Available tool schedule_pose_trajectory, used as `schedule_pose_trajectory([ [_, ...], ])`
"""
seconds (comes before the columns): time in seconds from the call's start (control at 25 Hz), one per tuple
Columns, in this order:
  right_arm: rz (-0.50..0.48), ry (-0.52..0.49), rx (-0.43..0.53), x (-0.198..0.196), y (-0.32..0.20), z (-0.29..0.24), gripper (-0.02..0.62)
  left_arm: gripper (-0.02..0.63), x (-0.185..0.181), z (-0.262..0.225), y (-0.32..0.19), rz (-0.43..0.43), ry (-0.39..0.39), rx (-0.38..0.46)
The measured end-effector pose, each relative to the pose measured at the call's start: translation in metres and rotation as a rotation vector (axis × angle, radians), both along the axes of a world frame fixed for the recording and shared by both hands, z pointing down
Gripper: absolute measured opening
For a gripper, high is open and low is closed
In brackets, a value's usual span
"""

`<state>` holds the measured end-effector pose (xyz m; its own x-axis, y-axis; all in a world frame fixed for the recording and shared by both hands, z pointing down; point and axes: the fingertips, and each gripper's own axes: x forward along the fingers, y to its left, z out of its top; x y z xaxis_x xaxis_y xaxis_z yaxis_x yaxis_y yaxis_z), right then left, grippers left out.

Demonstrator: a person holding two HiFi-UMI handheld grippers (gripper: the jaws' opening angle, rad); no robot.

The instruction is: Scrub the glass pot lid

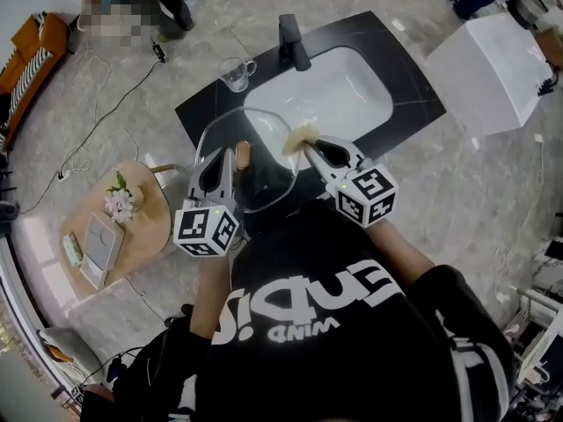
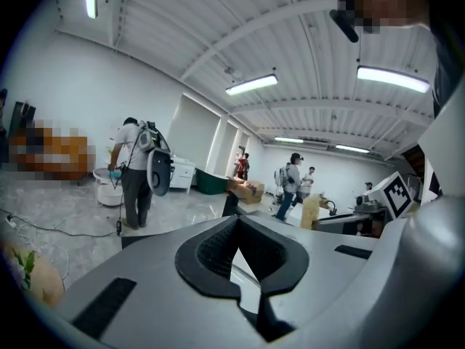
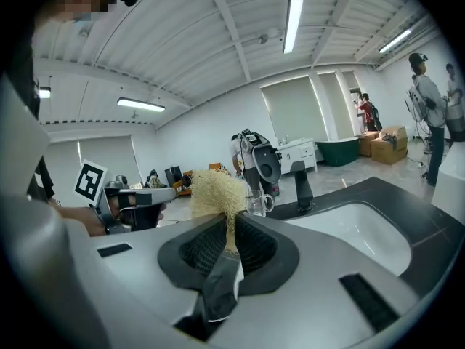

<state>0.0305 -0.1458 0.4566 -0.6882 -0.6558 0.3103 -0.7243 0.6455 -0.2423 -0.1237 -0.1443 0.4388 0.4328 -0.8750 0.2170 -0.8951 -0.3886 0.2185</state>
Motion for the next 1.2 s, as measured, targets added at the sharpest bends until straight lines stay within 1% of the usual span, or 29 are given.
schedule_pose_trajectory([
  [0.16,0.029,-0.002,0.023,0.003,-0.001,0.002,0.037,0.012,-0.002,0.004,0.006,-0.017,-0.057,0.058],
  [0.4,0.040,-0.004,0.045,0.004,0.000,0.001,0.037,0.012,-0.006,0.009,0.014,-0.035,-0.077,0.061],
  [0.56,0.043,-0.002,0.059,0.004,0.002,-0.003,0.037,0.012,-0.003,0.008,0.017,-0.026,-0.068,0.057],
  [0.84,0.048,-0.003,0.057,0.006,0.002,-0.001,0.037,0.012,0.000,0.009,0.019,-0.018,-0.019,0.036],
  [1.2,0.043,0.000,0.051,0.002,0.006,0.000,0.037,0.012,-0.001,0.010,0.021,-0.005,-0.023,0.017],
])
